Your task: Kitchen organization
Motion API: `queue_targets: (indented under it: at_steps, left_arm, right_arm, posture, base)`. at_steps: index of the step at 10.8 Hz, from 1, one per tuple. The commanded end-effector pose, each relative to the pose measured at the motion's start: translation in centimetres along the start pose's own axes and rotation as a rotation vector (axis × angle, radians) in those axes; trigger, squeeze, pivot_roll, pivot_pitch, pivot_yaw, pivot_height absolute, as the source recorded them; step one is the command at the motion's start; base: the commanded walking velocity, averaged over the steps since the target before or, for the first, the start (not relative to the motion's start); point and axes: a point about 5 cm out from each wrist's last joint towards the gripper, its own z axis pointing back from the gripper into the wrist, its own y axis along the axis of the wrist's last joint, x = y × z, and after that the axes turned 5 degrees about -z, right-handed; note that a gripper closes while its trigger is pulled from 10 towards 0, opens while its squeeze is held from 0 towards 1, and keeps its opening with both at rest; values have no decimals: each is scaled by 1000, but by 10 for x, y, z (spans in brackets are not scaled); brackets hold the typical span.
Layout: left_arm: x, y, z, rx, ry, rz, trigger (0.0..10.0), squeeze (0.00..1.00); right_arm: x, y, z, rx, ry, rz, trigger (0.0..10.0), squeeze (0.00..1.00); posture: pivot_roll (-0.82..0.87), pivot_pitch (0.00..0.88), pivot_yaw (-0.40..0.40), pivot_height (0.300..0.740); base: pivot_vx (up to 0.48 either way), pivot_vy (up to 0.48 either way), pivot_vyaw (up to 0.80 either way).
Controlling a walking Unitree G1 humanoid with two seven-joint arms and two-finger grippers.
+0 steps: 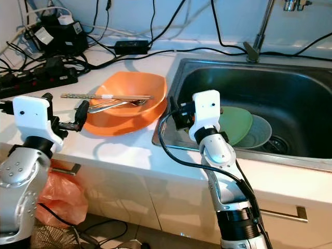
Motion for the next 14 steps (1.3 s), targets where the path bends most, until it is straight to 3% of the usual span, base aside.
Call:
queue_targets:
  at_steps: [1,4,7,9,11,14]
  left_arm:
    - [-5,0,-3,0,42,23,10000,0]
    - [-20,0,-10,16,168,44,10000,0]
    - [-31,-5,-13,-25,251,172,10000,0]
    - [-37,-22,-9,-101,285,219,10000,0]
    - [-32,-30,-11,-133,285,407,10000,0]
    - [-40,-23,-35,-56,237,595,10000,0]
  right_arm:
    - [0,2,-2,13,4,-11,10000,0]
    - [-3,6,3,37,59,-60,10000,0]
    - [-5,3,13,-28,200,-35,10000,0]
    - [3,2,18,-61,249,4,10000,0]
    - [14,7,20,-91,279,30,10000,0]
    - [-1,7,30,-133,438,70,10000,0]
  posture:
    - [136,14,94,740]
    - [126,16,93,740]
    - [118,17,82,740]
    - [114,17,80,740]
    - [105,19,76,740]
    - [78,27,75,740]
  base:
    - [0,0,0]
    - [0,0,0]
    - [0,0,0]
    - [0,0,0]
    - [0,0,0]
    - [0,0,0]
